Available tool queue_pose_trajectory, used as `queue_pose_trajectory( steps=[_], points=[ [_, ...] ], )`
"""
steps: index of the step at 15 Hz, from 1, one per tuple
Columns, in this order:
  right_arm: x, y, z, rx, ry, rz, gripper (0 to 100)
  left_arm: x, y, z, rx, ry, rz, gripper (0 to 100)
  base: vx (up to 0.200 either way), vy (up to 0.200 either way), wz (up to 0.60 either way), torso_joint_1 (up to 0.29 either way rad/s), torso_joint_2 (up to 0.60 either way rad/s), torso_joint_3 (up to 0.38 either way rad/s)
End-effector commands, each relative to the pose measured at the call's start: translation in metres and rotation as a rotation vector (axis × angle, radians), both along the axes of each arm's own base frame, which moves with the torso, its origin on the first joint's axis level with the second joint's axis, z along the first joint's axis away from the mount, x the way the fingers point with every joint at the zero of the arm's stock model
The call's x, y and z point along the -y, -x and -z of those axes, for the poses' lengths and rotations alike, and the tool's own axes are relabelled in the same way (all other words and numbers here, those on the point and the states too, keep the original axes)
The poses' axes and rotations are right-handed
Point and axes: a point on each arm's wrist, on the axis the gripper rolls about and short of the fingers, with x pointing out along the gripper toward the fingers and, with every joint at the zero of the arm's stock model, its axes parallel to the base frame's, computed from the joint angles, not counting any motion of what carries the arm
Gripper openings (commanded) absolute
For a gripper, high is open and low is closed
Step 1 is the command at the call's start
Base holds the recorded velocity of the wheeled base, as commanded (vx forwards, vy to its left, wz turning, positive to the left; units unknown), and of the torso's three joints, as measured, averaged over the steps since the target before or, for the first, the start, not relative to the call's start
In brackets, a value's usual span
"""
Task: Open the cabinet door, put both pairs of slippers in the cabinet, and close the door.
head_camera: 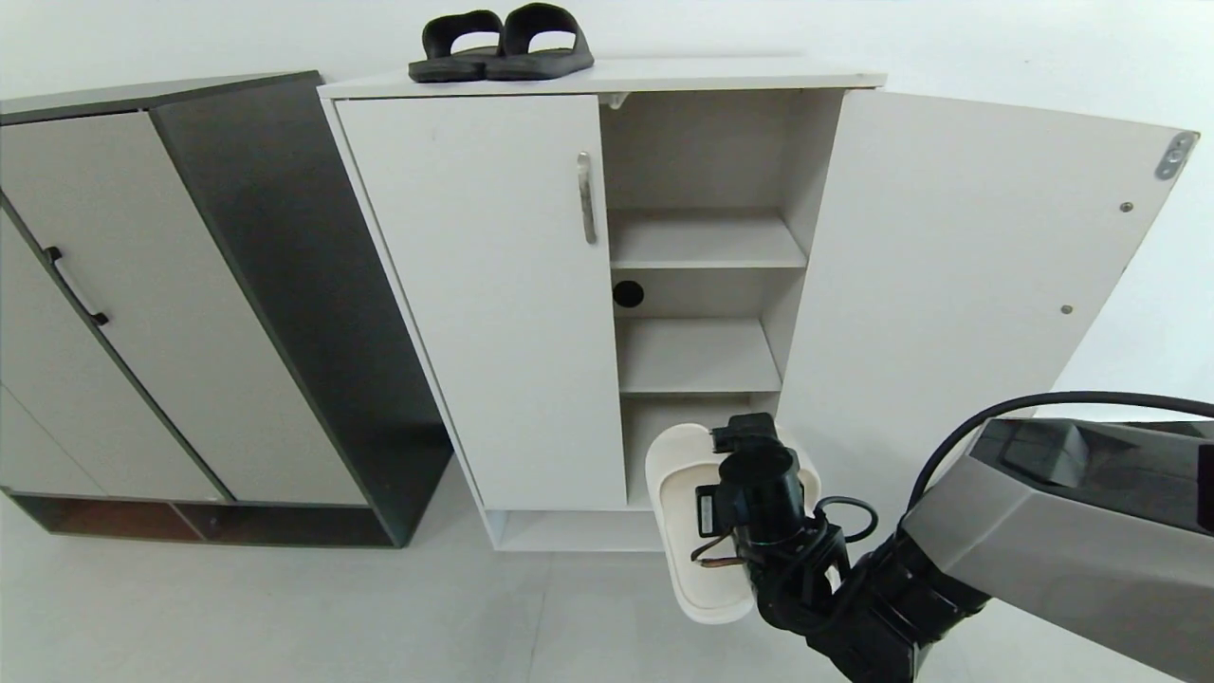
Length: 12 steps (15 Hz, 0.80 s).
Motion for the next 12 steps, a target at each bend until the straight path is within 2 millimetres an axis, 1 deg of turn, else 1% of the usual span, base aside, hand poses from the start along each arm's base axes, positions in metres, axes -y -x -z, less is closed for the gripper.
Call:
queue_pose_trajectory(
  steps=[1, 8, 9, 12],
  points=[
    [-0.001, -0.001, 0.003, 0.000, -0.002, 0.000, 0, 0.000, 0.000, 0.000, -0.002, 0.000, 0.000, 0, 0.000, 0.000, 0.00, 0.002, 0.00, -0.193],
    [0.000, -0.007, 0.003, 0.021, -0.023, 0.009, 0, 0.000, 0.000, 0.000, -0.002, 0.000, 0.000, 0, 0.000, 0.000, 0.00, 0.004, 0.00, -0.193],
    [0.000, -0.007, 0.000, 0.034, -0.031, 0.009, 0, 0.000, 0.000, 0.000, -0.002, 0.000, 0.000, 0, 0.000, 0.000, 0.00, 0.002, 0.00, -0.207],
    [0.004, 0.003, -0.028, 0.127, -0.045, 0.001, 0, 0.000, 0.000, 0.000, -0.002, 0.000, 0.000, 0, 0.000, 0.000, 0.00, 0.004, 0.00, -0.199]
  ],
)
